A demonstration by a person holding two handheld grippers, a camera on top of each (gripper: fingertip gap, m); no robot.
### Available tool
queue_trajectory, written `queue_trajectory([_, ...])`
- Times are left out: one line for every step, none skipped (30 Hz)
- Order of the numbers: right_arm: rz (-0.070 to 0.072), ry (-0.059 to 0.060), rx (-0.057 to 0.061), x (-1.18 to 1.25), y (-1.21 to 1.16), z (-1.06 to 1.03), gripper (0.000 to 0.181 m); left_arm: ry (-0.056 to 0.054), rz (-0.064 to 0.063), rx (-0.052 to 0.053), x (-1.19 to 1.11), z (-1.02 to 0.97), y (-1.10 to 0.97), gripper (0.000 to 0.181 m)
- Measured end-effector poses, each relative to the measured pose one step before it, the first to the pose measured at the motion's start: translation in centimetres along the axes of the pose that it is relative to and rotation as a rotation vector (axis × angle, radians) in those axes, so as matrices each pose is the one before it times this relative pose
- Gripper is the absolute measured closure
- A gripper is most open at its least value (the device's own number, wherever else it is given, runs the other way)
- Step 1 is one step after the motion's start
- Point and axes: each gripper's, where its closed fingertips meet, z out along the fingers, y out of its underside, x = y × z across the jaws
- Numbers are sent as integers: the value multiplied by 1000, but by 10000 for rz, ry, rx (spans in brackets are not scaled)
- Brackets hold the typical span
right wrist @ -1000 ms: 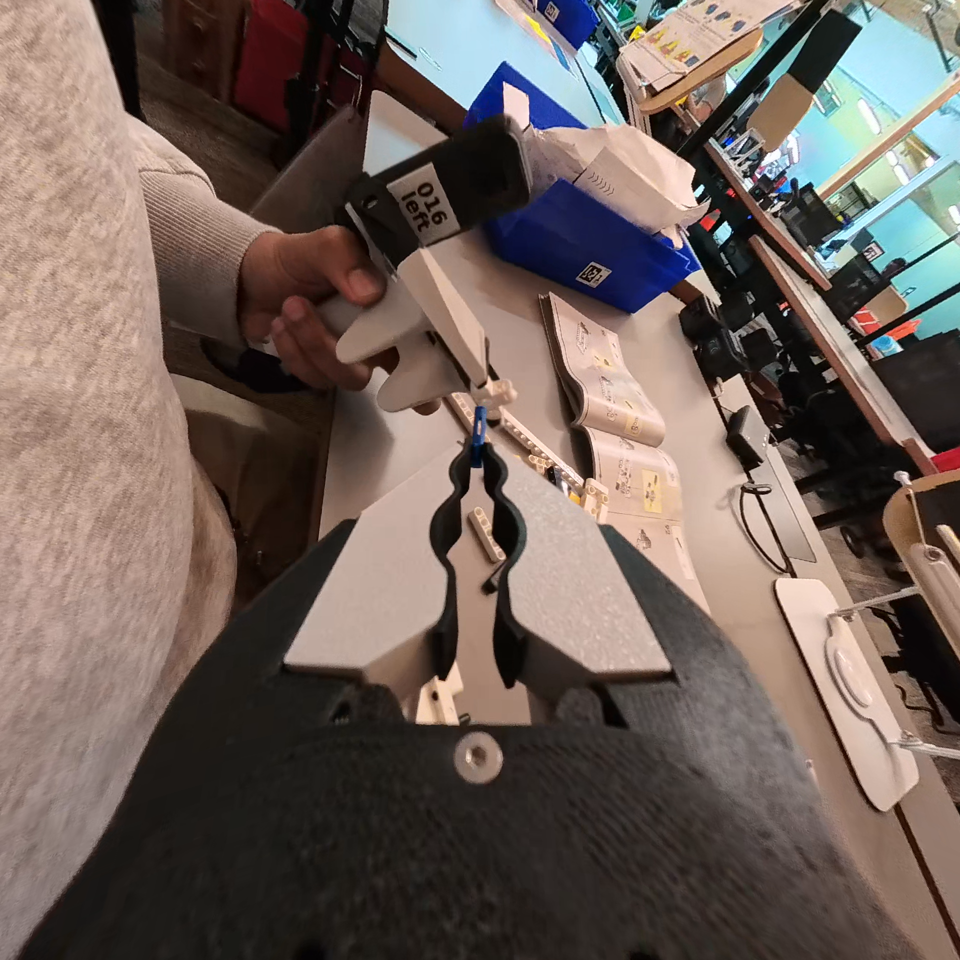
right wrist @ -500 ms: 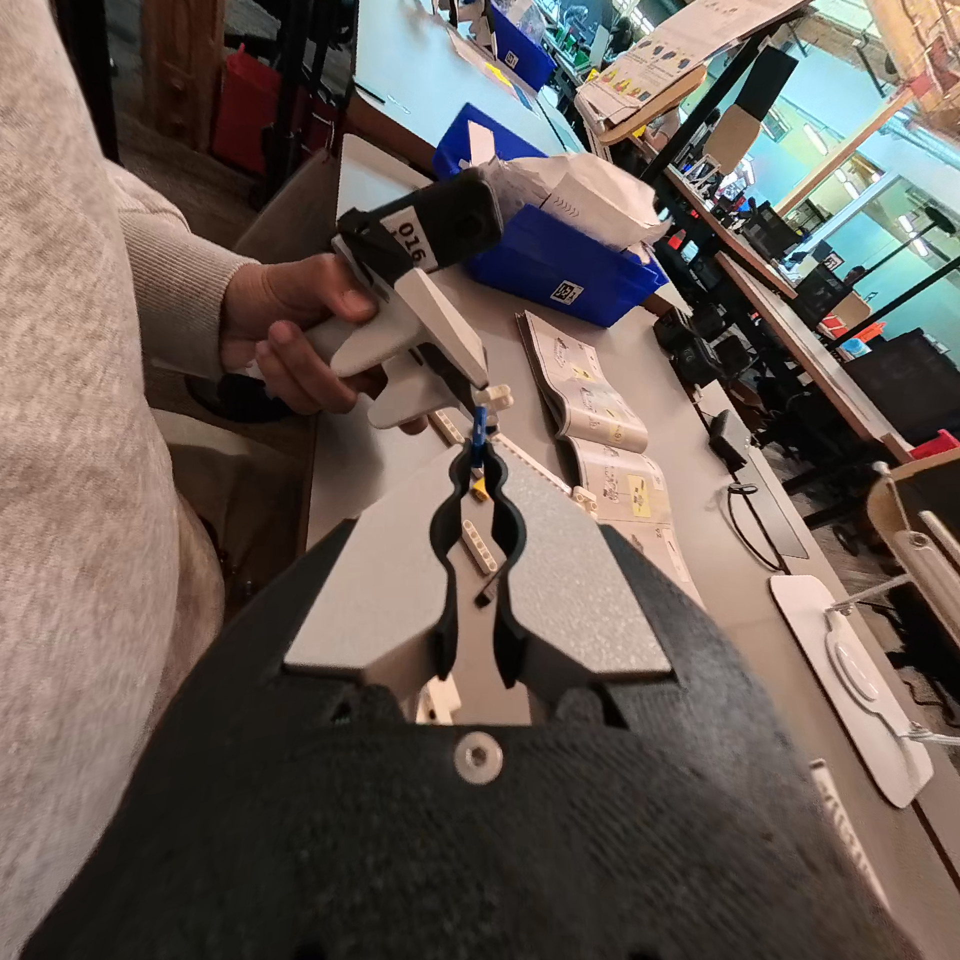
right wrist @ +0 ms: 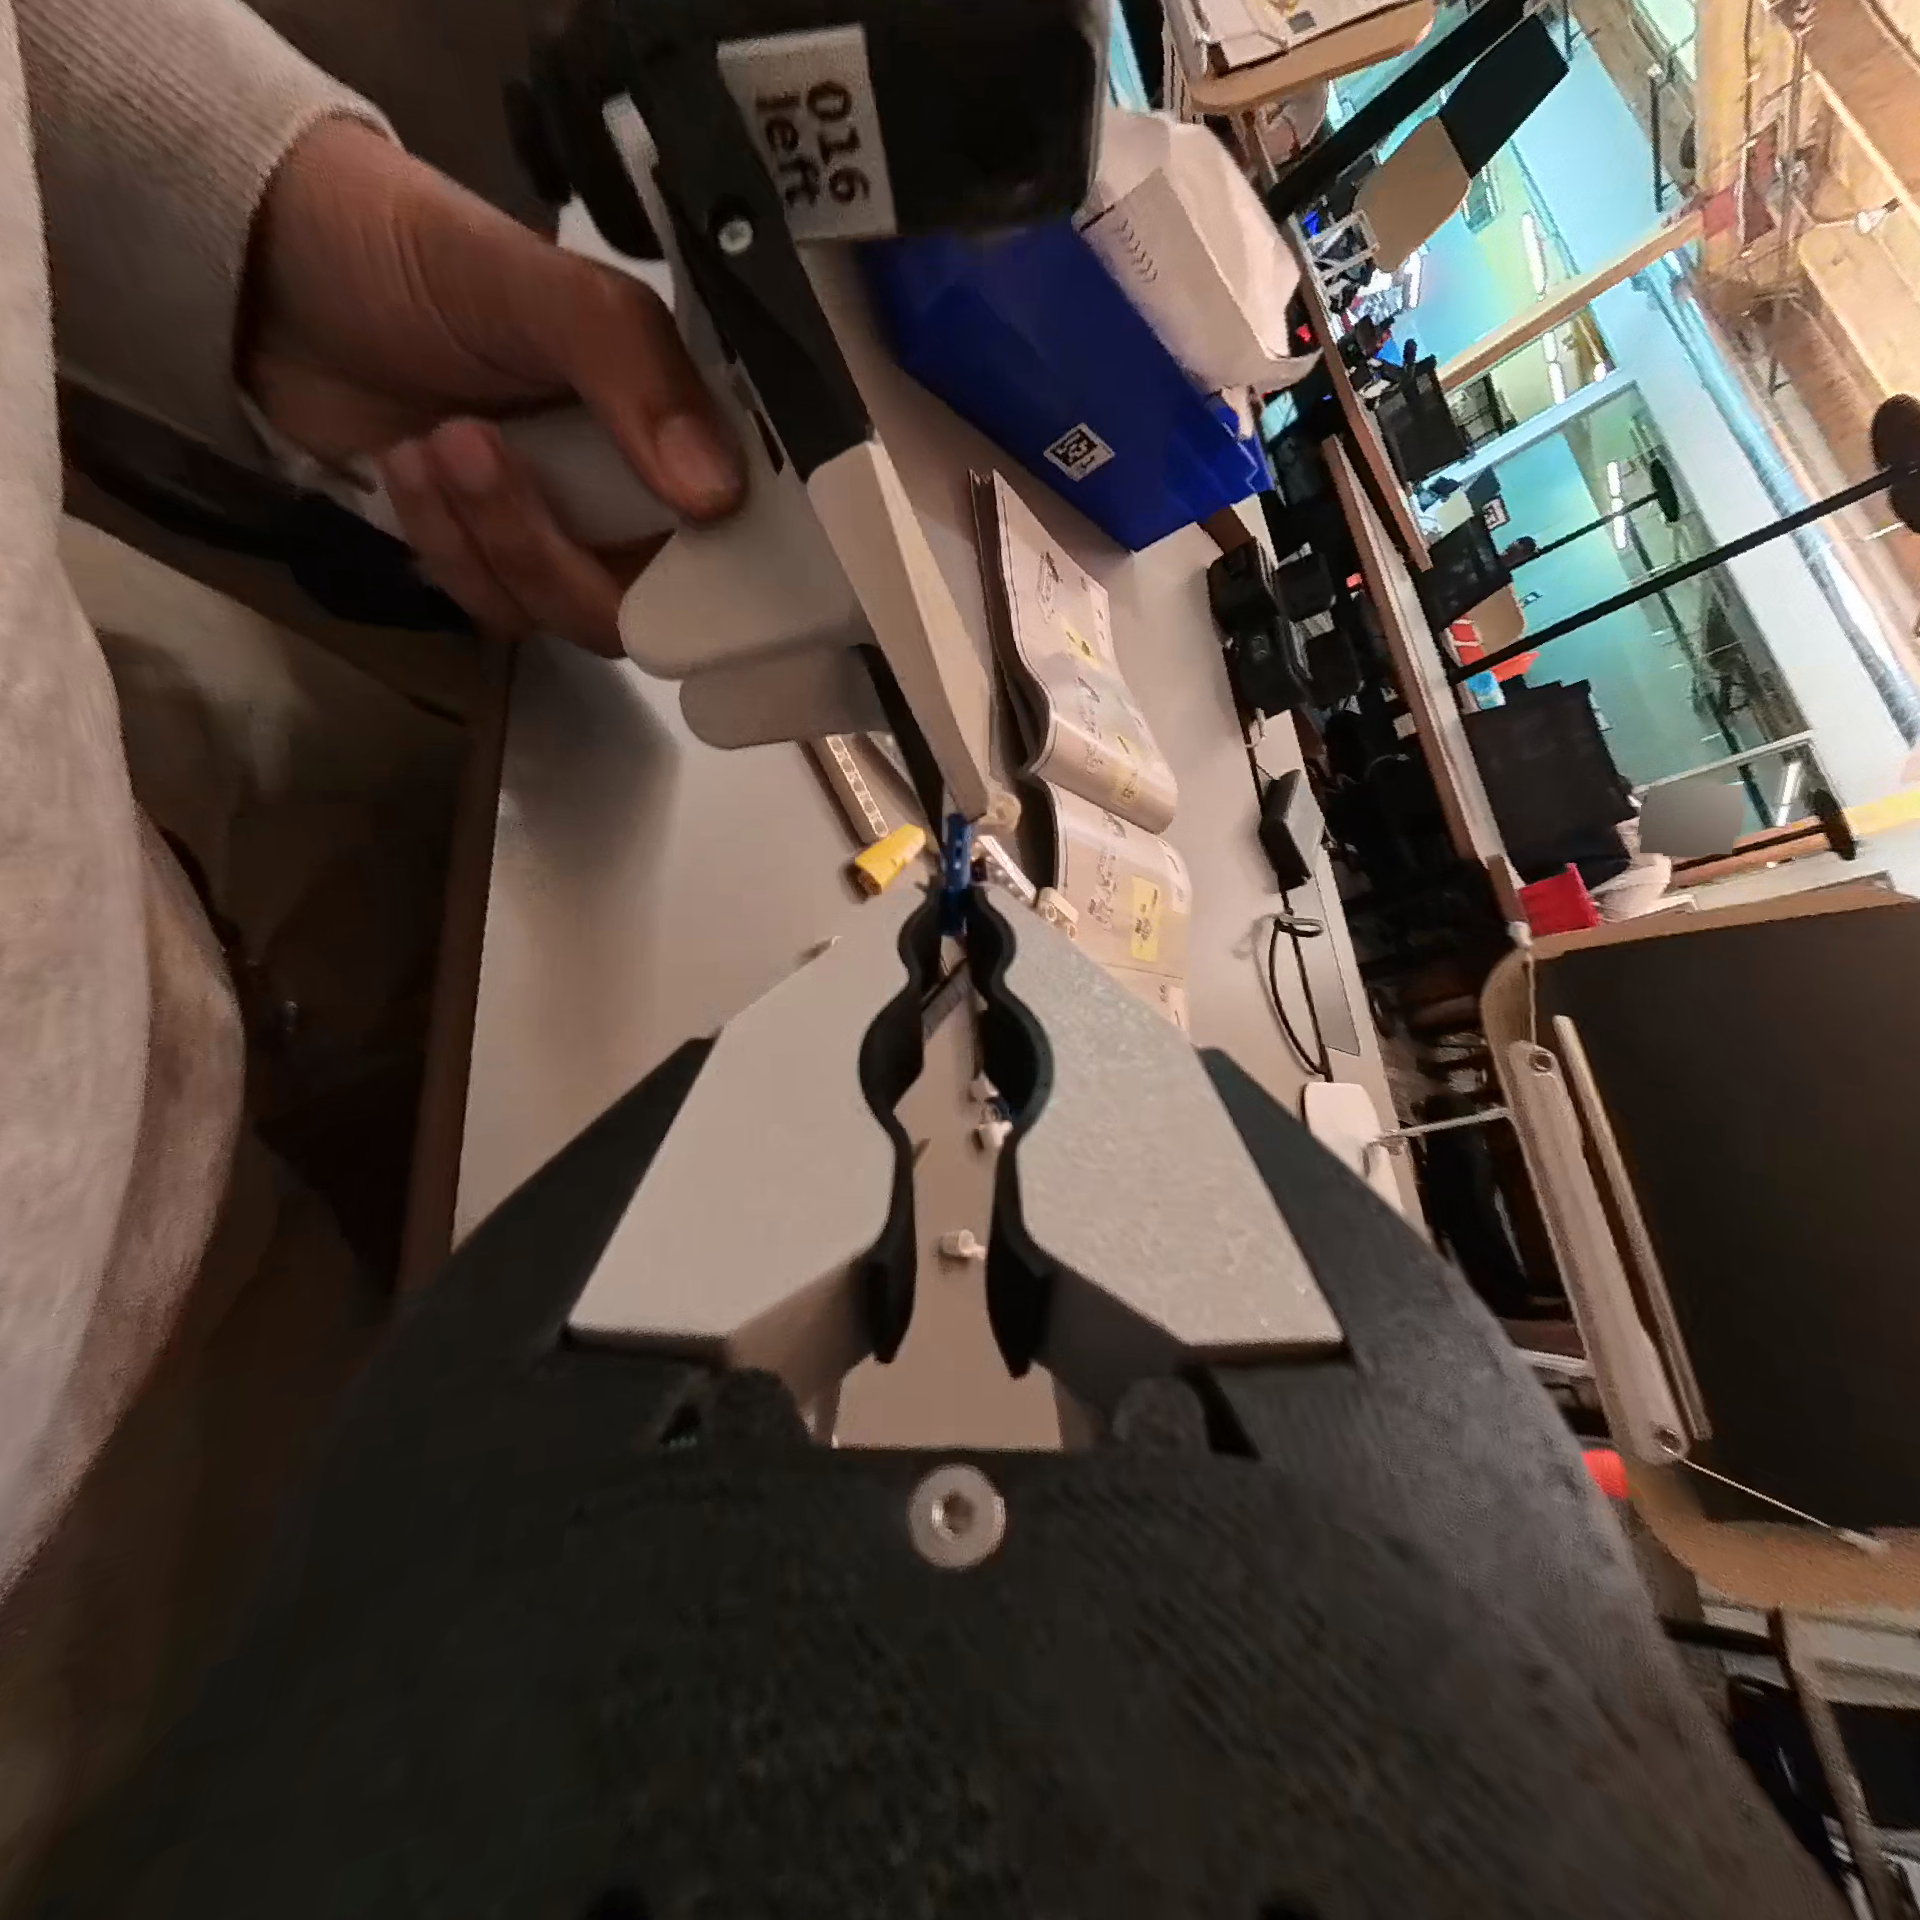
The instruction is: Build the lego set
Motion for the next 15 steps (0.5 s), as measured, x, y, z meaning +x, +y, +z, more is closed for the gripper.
queue_trajectory([57,-51,-19,-104,107,42,179,-102,158,-100,-80,5,108,158])
queue_trajectory([154,-101,62,-93,72,-6,179,-35,92,-74,2,19,104,158])
queue_trajectory([240,-146,102,-88,54,-25,179,-31,80,-50,20,37,82,158])
queue_trajectory([286,-168,124,-60,35,-74,179,-17,107,-37,63,49,90,158])
queue_trajectory([296,-156,163,-24,-3,-120,179,36,78,-23,125,57,25,158])
queue_trajectory([324,-158,182,-30,-46,-150,179,44,35,-48,117,78,42,157])
queue_trajectory([330,-171,183,-51,-39,-161,179,68,39,-51,146,67,69,158])
queue_trajectory([306,-179,210,-80,-54,-181,179,82,30,-52,164,56,88,158])
queue_trajectory([329,-199,235,-99,-84,-196,179,91,-3,-32,152,58,64,158])
queue_trajectory([363,-219,234,-102,-98,-186,179,142,-75,4,185,39,38,158])
queue_trajectory([323,-209,199,-92,-95,-157,179,150,-126,10,137,47,54,158])
queue_trajectory([230,-177,129,-67,-54,-113,179,94,-74,14,75,37,68,158])
queue_trajectory([131,-135,73,-46,-51,-72,179,60,-51,25,53,1,16,158])
queue_trajectory([73,-102,46,-36,-36,-20,179,60,-41,25,59,-33,-39,158])
queue_trajectory([76,-95,22,-21,-36,23,179,44,-43,28,9,-42,-52,158])
